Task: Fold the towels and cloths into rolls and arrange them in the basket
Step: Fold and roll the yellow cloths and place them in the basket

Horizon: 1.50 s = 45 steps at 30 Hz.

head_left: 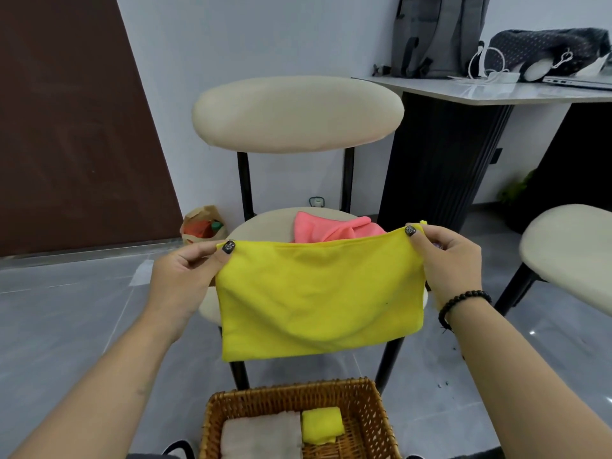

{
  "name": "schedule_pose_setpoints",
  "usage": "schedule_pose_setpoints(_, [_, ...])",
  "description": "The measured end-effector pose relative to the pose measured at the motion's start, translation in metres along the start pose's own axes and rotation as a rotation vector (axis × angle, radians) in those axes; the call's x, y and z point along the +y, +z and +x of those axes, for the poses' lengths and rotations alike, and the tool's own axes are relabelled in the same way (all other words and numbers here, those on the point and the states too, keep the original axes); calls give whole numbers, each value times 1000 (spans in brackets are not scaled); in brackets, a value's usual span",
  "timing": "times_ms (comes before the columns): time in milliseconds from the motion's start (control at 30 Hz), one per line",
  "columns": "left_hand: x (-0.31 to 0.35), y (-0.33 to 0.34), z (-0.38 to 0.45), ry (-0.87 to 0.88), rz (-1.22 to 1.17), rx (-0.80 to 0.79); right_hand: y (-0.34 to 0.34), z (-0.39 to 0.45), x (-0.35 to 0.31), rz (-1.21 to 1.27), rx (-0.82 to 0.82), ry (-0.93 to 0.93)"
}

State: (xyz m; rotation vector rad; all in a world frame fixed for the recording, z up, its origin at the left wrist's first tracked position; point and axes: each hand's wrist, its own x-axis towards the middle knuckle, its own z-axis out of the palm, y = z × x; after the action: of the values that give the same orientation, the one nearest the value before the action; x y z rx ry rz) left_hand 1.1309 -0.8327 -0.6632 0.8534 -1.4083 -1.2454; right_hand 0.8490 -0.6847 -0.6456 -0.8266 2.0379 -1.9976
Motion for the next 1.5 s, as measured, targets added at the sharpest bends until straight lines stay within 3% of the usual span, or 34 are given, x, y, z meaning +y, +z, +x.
schedule_pose_setpoints(900, [-6,8,-3,-22,-16,20,-25,1,2,21,75,9])
schedule_pose_setpoints(1400, [-8,4,0,15,77,-84,-36,1,-1,145,15,135])
schedule_pose_setpoints(1500, [-7,-2,1,-17,98,-137,-39,2,0,150,-58,151])
